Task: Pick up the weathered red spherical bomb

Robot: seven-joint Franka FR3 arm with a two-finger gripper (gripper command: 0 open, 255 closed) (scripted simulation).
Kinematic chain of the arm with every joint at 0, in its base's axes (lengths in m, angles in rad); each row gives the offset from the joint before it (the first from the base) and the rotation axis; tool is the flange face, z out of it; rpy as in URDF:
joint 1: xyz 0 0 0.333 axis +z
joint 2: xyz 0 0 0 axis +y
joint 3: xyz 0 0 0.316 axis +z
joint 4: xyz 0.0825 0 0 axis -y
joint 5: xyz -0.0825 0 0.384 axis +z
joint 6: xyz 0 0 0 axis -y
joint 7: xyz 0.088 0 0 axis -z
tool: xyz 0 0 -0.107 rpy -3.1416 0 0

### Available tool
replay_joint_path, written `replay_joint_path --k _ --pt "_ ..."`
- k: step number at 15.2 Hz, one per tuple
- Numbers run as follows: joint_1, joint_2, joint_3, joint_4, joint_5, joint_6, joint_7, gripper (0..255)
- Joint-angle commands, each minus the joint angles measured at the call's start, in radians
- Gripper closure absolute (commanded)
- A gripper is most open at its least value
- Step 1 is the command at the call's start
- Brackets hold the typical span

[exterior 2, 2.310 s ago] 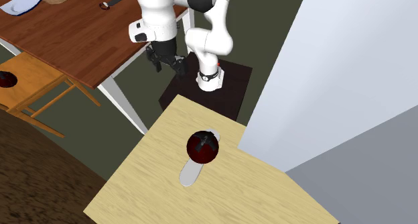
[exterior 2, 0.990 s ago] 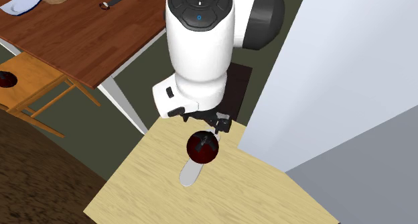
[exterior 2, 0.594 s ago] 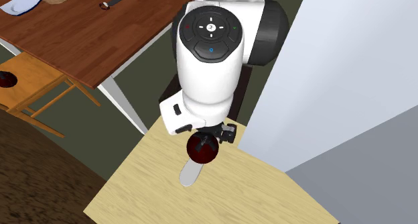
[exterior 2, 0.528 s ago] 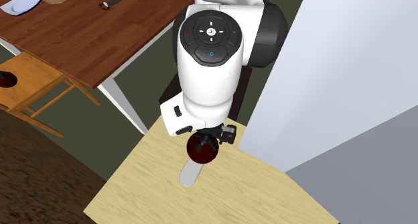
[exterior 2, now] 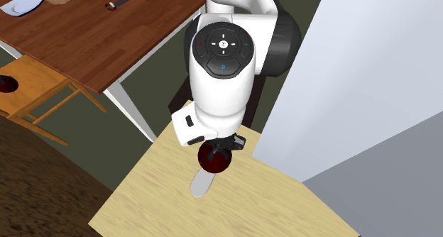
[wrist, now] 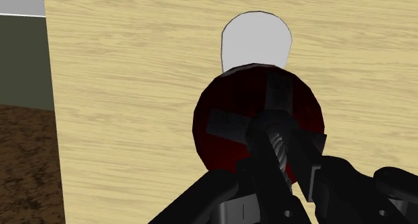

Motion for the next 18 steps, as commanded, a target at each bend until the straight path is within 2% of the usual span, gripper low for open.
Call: replay_joint_path --k 1,5,18 --pt "0.0 0.0 0.0 -0.001 0.0 0.0 0.0 255" --pt "0.0 0.003 0.0 0.003 -0.001 0.0 0.0 255" --pt "0.008 0.06 0.005 0.252 -0.014 -0.195 0.003 255"
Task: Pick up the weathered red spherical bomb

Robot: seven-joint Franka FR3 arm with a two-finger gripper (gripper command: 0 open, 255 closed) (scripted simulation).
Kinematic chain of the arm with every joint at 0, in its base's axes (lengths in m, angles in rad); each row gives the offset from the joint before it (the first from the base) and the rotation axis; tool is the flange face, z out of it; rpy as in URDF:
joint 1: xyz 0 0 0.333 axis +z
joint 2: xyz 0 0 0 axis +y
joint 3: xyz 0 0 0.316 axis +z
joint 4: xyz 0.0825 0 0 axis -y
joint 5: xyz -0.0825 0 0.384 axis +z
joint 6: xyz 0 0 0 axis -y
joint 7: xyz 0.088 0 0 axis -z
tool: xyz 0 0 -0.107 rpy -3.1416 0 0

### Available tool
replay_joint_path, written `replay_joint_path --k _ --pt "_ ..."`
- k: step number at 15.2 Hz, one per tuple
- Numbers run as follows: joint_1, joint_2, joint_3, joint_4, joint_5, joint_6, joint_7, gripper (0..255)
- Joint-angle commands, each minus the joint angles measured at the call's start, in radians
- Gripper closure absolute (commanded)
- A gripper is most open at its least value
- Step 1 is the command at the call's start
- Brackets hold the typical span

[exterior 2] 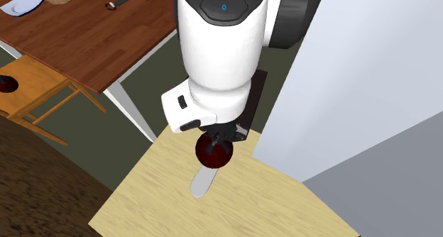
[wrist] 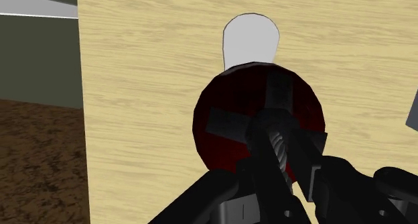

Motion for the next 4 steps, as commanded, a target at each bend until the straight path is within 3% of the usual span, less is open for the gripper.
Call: replay_joint_path --k 1,4 --pt "0.001 0.006 0.001 0.038 -0.002 -0.032 0.0 255" --pt "0.003 0.015 0.002 0.065 -0.004 -0.051 0.001 255"
